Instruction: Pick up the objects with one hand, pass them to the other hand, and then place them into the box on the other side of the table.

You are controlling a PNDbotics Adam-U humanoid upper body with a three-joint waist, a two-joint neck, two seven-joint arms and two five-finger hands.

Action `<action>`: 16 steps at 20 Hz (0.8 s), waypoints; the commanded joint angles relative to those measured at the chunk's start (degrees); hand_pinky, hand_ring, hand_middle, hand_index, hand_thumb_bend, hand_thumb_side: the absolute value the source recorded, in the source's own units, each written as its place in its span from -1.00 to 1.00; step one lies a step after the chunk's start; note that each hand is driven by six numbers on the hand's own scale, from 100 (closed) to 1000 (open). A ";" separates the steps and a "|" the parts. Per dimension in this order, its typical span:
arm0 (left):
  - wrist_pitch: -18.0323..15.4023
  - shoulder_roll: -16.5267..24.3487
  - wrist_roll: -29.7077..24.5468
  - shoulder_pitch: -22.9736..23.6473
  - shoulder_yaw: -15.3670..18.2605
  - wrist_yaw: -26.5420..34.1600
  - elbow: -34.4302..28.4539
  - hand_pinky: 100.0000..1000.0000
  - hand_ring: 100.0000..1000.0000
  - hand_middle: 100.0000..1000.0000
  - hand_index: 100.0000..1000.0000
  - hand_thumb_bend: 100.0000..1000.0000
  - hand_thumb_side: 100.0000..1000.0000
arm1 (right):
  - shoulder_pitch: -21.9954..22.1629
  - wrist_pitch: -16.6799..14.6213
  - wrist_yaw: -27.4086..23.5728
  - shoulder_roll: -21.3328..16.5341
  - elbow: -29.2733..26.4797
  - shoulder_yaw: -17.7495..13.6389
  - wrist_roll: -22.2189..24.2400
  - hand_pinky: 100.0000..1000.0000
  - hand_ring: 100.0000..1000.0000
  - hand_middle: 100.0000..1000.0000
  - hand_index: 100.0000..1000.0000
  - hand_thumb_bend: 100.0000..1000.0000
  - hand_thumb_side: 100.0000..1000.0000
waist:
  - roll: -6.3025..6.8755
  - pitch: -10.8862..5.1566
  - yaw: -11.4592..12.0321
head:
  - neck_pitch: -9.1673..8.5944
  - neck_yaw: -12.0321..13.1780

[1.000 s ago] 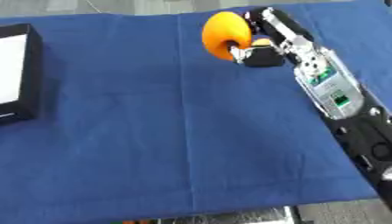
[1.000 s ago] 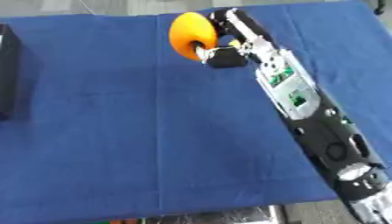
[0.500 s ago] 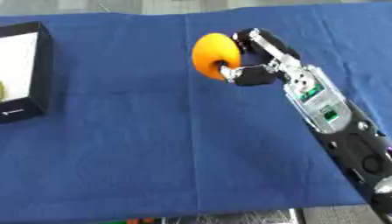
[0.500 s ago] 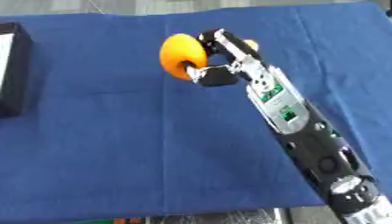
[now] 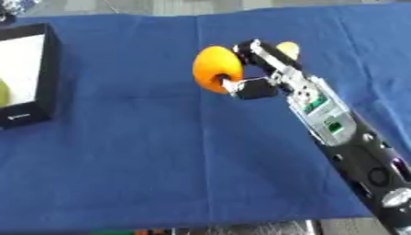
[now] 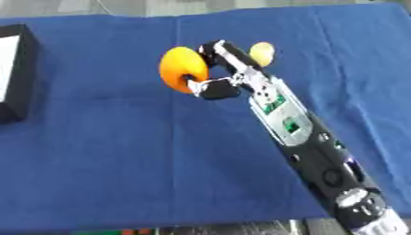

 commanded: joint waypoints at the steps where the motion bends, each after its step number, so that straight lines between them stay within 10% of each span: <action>1: -0.15 -0.40 -2.52 -1.70 -1.32 -1.30 -0.91 0.38 0.50 0.48 0.40 0.07 0.02 | -1.01 -0.79 1.23 0.60 0.05 0.08 0.09 0.36 0.14 -0.33 -0.06 -0.98 -1.00 | 0.15 -1.44 0.25 | -0.11 0.50; 16: 0.53 -5.16 -10.01 -5.40 -7.11 -5.60 -0.91 0.40 0.51 0.49 0.42 0.10 0.06 | -0.27 -2.58 4.29 1.56 2.73 0.77 -0.60 0.36 0.14 -0.33 -0.06 -0.97 -1.00 | 1.16 -2.07 1.48 | -0.11 -0.73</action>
